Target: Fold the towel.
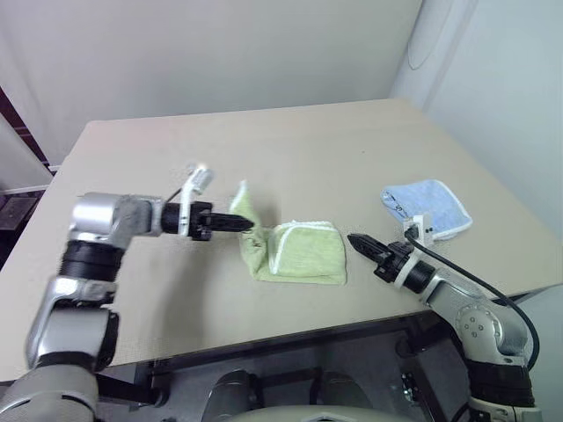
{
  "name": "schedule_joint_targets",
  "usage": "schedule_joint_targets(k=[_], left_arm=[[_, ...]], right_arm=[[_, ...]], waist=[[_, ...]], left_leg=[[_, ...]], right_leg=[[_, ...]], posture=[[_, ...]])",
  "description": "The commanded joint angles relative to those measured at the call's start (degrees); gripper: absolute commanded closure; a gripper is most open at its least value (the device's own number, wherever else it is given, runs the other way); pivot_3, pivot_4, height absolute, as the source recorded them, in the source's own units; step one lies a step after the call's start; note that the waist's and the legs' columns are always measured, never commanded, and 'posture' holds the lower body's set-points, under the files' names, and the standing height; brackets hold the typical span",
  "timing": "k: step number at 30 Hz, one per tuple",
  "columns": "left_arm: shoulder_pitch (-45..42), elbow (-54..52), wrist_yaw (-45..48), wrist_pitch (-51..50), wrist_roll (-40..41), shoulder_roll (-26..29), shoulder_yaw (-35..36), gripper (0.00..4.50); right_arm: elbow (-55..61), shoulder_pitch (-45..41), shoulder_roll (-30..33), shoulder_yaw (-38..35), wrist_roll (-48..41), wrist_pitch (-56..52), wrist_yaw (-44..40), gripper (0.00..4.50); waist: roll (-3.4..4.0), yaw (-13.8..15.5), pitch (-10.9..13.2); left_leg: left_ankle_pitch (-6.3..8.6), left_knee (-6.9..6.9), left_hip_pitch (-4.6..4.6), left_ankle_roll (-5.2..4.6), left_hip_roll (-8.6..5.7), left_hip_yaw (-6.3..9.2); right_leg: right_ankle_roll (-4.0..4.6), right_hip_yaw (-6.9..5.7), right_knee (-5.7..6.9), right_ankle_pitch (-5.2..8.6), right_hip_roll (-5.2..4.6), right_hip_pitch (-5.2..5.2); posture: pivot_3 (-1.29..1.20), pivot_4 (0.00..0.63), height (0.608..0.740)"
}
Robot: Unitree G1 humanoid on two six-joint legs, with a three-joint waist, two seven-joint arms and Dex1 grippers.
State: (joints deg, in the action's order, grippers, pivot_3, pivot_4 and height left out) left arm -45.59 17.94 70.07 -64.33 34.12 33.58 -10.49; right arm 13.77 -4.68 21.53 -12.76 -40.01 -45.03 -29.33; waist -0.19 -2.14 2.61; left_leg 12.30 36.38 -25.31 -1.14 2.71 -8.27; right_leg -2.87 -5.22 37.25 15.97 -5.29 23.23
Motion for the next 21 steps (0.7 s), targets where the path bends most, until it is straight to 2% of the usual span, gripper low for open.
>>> schedule_joint_targets(k=[1,5,10,18,21], left_arm=[[-3.1,3.5,2.9,4.3,-3.4,-3.6,-5.1,4.47],[-4.9,8.2,6.0,9.3,-7.6,-8.5,-10.9,4.47],[-7.3,15.1,8.2,14.7,-11.4,-14.2,-12.9,4.47],[-7.1,15.6,10.9,17.3,-15.0,-18.1,-15.2,4.47],[-7.1,16.5,10.1,17.5,-15.5,-19.1,-14.1,3.70]], right_arm=[[3.2,-0.2,-0.3,-2.0,0.1,1.3,2.9,4.32],[4.0,1.2,-0.4,-3.4,0.3,1.4,5.7,4.32],[4.0,3.0,-1.0,-5.3,0.9,2.0,9.2,4.32],[3.1,3.1,-1.5,-6.3,1.8,2.7,13.1,4.32],[2.5,2.8,-1.6,-6.7,1.8,3.0,14.0,4.32]], waist=[[0.01,-0.3,0.0],[0.01,-0.2,0.0],[0.02,-0.2,0.0],[0.04,-0.2,0.0],[0.05,-0.2,0.0]], left_leg=[[-0.03,0.01,0.00,-0.06,0.01,0.00],[-0.14,0.11,-0.01,-0.26,0.15,0.06],[-0.10,0.29,-0.05,-0.31,0.18,0.16],[0.11,0.68,-0.08,-0.42,0.21,0.18],[0.11,0.69,-0.07,-0.42,0.20,0.20]], right_leg=[[-0.01,0.03,0.01,0.00,0.06,0.00],[-0.06,0.04,0.07,-0.02,0.28,0.00],[-0.03,0.02,0.11,0.01,0.35,0.00],[-0.06,0.03,0.10,-0.01,0.30,0.00],[-0.07,0.03,0.10,-0.01,0.31,0.00]], posture=[[0.00,0.000,0.740],[0.00,0.000,0.740],[0.00,0.000,0.740],[0.00,0.000,0.740],[0.00,0.000,0.740]])
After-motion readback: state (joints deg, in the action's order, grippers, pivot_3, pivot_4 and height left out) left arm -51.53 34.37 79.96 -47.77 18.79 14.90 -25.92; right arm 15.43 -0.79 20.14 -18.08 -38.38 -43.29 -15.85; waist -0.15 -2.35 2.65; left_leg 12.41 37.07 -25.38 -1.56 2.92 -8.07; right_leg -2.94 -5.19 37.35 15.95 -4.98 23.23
